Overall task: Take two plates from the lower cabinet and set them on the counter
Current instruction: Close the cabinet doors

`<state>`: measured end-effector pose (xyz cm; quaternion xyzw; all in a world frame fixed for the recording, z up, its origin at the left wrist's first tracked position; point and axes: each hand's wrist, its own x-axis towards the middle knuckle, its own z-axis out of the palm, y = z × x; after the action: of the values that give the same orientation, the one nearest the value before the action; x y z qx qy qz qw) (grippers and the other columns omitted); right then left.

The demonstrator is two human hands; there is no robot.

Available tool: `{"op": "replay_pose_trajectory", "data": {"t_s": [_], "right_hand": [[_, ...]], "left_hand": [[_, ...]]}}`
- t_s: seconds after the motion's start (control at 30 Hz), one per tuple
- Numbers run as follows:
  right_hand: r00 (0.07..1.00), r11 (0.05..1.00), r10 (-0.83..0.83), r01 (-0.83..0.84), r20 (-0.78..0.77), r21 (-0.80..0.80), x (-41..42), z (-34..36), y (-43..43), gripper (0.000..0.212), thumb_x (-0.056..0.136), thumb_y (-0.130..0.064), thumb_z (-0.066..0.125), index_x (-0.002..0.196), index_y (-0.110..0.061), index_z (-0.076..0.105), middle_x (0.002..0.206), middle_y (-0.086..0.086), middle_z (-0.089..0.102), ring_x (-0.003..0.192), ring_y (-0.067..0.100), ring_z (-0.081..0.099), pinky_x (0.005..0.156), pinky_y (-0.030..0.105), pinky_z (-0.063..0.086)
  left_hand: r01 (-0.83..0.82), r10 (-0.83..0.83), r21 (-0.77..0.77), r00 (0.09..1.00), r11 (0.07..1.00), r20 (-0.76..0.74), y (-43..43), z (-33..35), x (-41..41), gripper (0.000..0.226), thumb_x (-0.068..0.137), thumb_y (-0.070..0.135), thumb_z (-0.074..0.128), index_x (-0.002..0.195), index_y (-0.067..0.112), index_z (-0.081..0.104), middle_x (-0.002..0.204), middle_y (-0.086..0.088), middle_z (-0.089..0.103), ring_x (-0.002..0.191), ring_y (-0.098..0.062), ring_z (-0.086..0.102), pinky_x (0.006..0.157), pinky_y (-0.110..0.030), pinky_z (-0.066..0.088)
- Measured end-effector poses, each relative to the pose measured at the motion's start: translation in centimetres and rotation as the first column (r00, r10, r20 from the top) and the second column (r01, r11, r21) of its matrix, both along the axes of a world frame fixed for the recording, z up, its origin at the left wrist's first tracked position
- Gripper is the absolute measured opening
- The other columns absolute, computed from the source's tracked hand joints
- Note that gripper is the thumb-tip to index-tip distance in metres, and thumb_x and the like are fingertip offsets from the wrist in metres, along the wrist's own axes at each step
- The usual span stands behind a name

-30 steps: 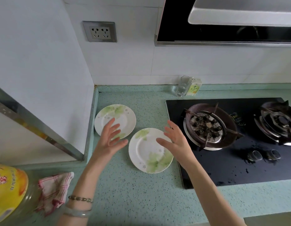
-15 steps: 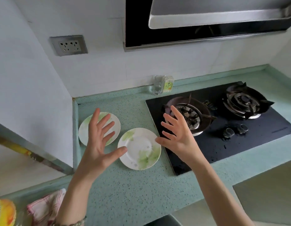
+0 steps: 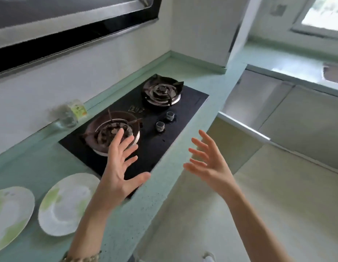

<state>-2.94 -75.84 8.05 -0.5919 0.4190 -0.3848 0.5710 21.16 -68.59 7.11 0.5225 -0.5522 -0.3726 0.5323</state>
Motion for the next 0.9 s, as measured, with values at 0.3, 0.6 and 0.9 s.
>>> {"op": "replay_pose_trajectory", "data": {"t_s": [0.3, 0.6, 0.9], "right_hand": [[0.953, 0.953, -0.302, 0.301, -0.017, -0.011, -20.7, 0.4, -0.1, 0.090, 0.061, -0.021, 0.078, 0.136, -0.043, 0.033, 0.140, -0.007, 0.048, 0.122, 0.011, 0.055, 0.098, 0.031, 0.049], [0.870, 0.872, -0.490, 0.487, -0.059, -0.055, -39.3, -0.2, -1.2, 0.078, 0.076, 0.003, 0.074, 0.132, -0.037, 0.039, 0.135, 0.003, 0.051, 0.117, 0.015, 0.058, 0.094, 0.034, 0.051], [0.757, 0.767, -0.641, 0.633, -0.124, -0.103, -48.6, -1.5, -5.4, 0.071, 0.077, 0.003, 0.073, 0.133, -0.031, 0.045, 0.126, -0.003, 0.057, 0.111, 0.011, 0.061, 0.092, 0.030, 0.053]], "left_hand": [[0.260, -0.260, 0.020, 0.965, 0.965, -0.018, -7.0, -0.7, -20.8, 0.109, 0.060, 0.031, 0.082, 0.145, 0.052, 0.018, 0.147, 0.015, 0.039, 0.133, -0.008, 0.046, 0.106, -0.034, 0.038], [0.344, -0.345, 0.062, 0.939, 0.937, 0.007, -11.7, -1.2, -40.0, 0.102, 0.064, 0.014, 0.078, 0.141, 0.046, 0.020, 0.140, 0.011, 0.045, 0.121, -0.002, 0.054, 0.103, -0.029, 0.044], [0.464, -0.473, 0.093, 0.868, 0.881, 0.151, -19.4, -2.4, -51.4, 0.100, 0.072, -0.001, 0.080, 0.147, 0.033, 0.024, 0.137, 0.006, 0.049, 0.119, 0.001, 0.053, 0.097, -0.015, 0.044]]}}
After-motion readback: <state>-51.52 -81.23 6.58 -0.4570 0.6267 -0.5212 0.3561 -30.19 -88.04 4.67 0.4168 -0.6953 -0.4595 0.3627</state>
